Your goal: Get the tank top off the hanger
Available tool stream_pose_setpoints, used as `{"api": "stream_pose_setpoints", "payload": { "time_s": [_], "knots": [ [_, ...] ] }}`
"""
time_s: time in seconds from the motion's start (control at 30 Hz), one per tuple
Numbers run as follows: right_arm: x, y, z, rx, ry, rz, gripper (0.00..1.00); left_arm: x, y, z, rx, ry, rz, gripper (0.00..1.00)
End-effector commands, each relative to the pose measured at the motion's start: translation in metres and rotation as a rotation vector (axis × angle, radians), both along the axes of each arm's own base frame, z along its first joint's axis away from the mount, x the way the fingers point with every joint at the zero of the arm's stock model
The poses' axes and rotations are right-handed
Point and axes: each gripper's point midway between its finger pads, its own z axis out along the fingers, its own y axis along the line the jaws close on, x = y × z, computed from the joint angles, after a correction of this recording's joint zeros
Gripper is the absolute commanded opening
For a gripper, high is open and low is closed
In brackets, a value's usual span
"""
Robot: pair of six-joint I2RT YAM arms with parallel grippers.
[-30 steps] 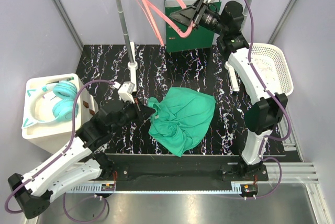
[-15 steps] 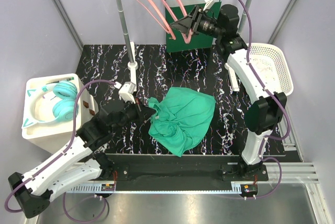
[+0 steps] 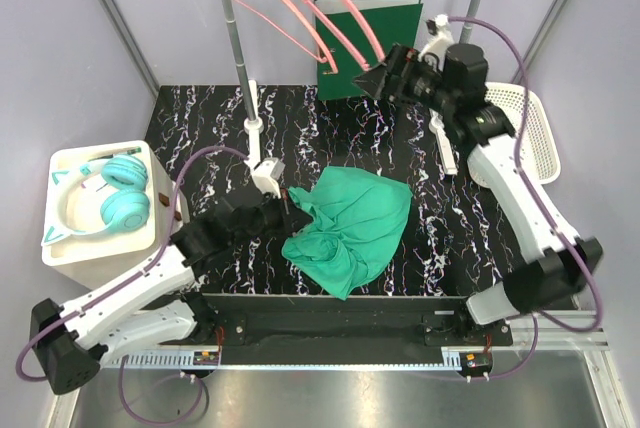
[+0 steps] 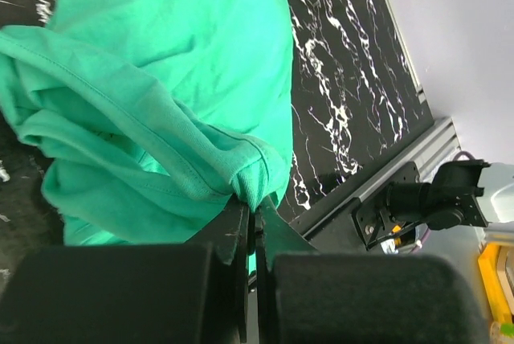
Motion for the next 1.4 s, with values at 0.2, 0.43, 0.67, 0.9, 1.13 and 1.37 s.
{"api": "stream_pose_setpoints", "payload": {
  "time_s": [0.2, 0.43, 0.67, 0.9, 1.13, 1.37],
  "knots": [
    [-0.071, -0.09, -0.08, -0.193, 0.15, -0.343, 1.0, 0.011, -0.055, 0.031, -0.067, -0.078, -0.128, 0.01],
    [-0.119, -0.056, -0.187, -0.182, 0.364, -0.135, 1.0, 0.013, -0.085, -0.009, -0.044, 0.011, -0.205, 0.28],
    [-0.142, -0.016, -0.244, -0.255, 0.407, 0.002, 1.0, 0.015, -0.064, -0.018, 0.022, -0.018, -0.148, 0.77],
    [-0.114, -0.005, -0.274, -0.355, 0.372, -0.015, 1.0, 0.006, -0.015, 0.007, 0.01, -0.115, -0.021, 0.81],
    [-0.115, 0.022, -0.332, -0.485, 0.369, 0.038, 1.0, -0.002, 0.012, 0.024, -0.041, -0.162, 0.048, 0.81],
    [-0.14, 0.022, -0.381, -0.562, 0.463, -0.013, 0.86, -0.003, 0.021, 0.032, -0.039, -0.193, 0.066, 0.81]
  ]
}}
